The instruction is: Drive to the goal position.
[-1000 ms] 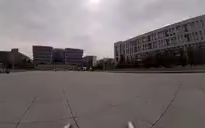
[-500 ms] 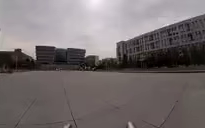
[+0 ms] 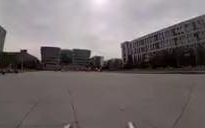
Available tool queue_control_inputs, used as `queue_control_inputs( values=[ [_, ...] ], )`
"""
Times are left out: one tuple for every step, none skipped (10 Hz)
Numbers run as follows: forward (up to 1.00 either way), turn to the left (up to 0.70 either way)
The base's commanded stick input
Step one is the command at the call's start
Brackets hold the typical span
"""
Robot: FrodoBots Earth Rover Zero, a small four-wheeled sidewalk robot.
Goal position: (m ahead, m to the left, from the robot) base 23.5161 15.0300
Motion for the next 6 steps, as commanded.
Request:
queue_control_inputs(
  values=[
    [0.48,0.00],
    [0.53,0.01],
    [0.64,0.03],
    [0.69,0.03],
    [0.69,0.04],
    [0.69,0.04]
  ],
)
